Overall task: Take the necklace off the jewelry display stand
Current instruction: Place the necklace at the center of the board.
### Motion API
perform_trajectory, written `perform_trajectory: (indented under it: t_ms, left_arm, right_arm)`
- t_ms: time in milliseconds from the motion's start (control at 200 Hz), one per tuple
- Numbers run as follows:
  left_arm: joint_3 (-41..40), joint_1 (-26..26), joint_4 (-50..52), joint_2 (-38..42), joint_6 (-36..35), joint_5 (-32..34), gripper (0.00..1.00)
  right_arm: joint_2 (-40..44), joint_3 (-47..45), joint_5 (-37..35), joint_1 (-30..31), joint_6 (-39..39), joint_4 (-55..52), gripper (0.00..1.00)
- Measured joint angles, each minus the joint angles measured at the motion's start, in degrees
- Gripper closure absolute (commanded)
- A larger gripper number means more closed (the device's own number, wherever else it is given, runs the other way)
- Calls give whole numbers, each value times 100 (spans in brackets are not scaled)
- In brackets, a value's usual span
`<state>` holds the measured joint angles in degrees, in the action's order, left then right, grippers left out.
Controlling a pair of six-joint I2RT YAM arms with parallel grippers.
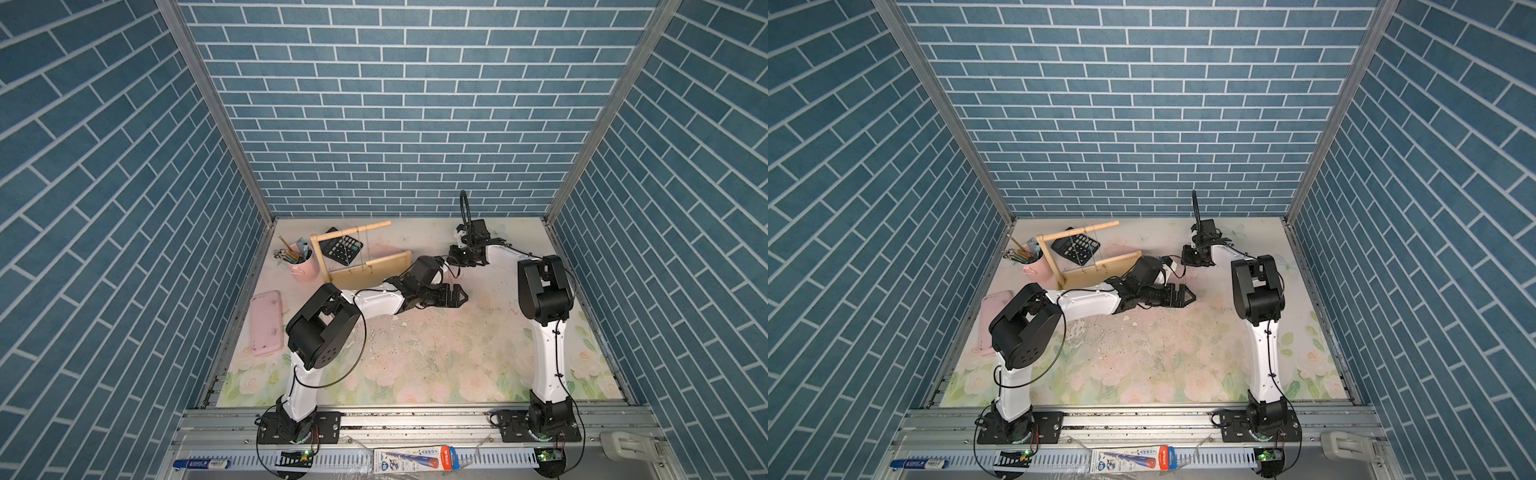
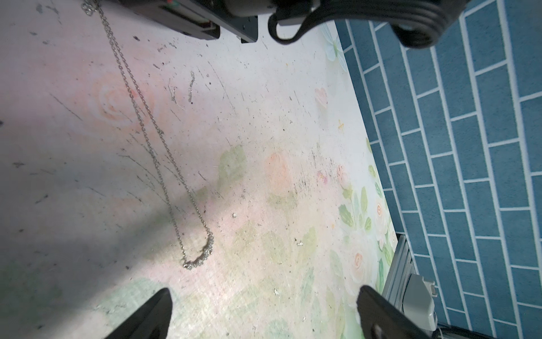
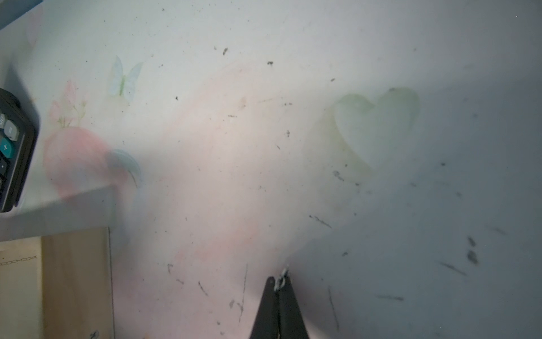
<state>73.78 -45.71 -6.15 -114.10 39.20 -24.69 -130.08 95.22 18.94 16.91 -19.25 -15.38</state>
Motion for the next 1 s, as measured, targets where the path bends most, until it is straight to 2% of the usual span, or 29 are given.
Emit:
perform_trajectory:
  t_ms: [1000]
  left_arm:
    - [0,72,44,0,0,2,1]
  right_arm:
    - [0,92,20,-4,0,-70,80]
